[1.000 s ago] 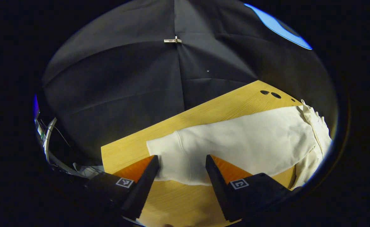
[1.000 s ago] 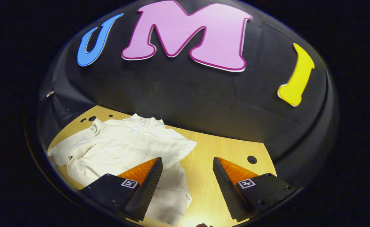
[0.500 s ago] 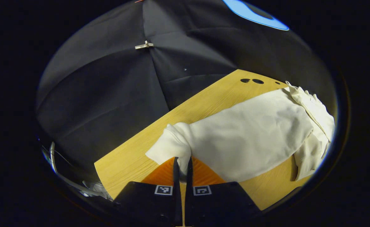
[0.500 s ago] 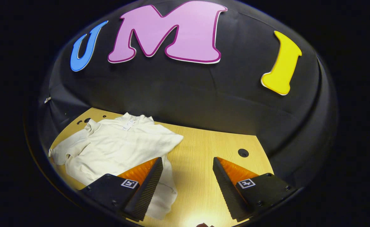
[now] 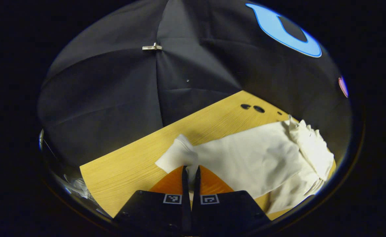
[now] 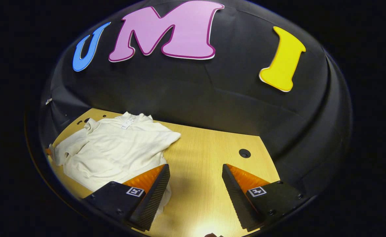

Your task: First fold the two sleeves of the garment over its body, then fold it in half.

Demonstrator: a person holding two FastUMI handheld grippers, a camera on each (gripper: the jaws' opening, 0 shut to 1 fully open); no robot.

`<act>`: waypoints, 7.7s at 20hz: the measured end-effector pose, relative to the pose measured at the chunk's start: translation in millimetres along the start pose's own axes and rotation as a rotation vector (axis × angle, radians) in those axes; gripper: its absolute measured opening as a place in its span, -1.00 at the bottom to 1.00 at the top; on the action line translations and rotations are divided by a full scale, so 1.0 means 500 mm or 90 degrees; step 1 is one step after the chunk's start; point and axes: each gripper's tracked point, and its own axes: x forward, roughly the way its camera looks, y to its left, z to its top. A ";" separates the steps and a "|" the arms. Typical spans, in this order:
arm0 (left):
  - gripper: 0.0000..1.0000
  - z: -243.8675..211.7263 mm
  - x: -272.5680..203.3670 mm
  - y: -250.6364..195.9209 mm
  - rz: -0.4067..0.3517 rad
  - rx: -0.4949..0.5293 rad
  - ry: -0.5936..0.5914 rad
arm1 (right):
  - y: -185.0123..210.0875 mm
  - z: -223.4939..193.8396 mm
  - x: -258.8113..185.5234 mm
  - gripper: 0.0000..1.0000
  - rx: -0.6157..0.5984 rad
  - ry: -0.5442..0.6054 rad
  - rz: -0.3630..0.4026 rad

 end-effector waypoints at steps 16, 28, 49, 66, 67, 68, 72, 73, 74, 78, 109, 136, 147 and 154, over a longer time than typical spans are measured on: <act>-0.88 0.216 -0.037 -0.570 -0.253 0.140 -0.082 | -0.115 -0.138 -0.091 0.96 0.119 0.008 -0.092; -0.88 0.010 -0.222 -1.025 -0.511 0.247 -0.028 | -0.157 -0.200 -0.150 0.95 0.149 0.001 -0.115; 0.95 -0.117 -0.283 -1.023 -0.531 0.346 0.000 | -0.058 -0.195 -0.135 0.96 0.154 0.001 -0.045; 0.96 -0.162 -0.107 -0.402 -0.269 0.265 0.108 | 0.220 -0.248 0.012 0.96 0.161 0.114 0.072; 0.96 -0.180 -0.102 -0.389 -0.265 0.250 0.127 | 0.228 -0.257 0.020 0.96 0.162 0.126 0.072; 0.96 -0.191 -0.100 -0.381 -0.261 0.242 0.136 | 0.233 -0.264 0.023 0.96 0.162 0.134 0.071; 0.96 -0.225 -0.094 -0.355 -0.251 0.240 0.158 | 0.245 -0.292 0.030 0.76 0.157 0.161 0.066; 0.96 -0.232 -0.093 -0.352 -0.248 0.243 0.163 | 0.246 -0.302 0.030 0.96 0.154 0.172 0.065; 0.96 -0.239 -0.093 -0.349 -0.247 0.241 0.166 | 0.247 -0.303 0.031 0.96 0.149 0.170 0.064; 0.99 -0.263 -0.087 -0.336 -0.222 0.270 0.168 | 0.250 -0.306 0.030 0.96 0.130 0.170 0.053; -0.87 -0.156 -0.136 -0.524 -0.399 0.179 0.017 | 0.355 -0.180 0.075 -0.89 0.157 0.075 0.225; -0.88 0.125 0.136 -0.764 -0.428 0.135 -0.114 | 0.327 0.143 0.398 -0.88 0.121 -0.131 0.092; -0.44 0.095 0.148 -0.770 -0.400 0.208 -0.099 | 0.372 0.129 0.398 0.18 0.088 -0.111 0.099; 0.91 0.177 0.018 -0.729 -0.402 0.209 -0.140 | 0.339 0.171 0.255 0.97 0.069 -0.159 0.043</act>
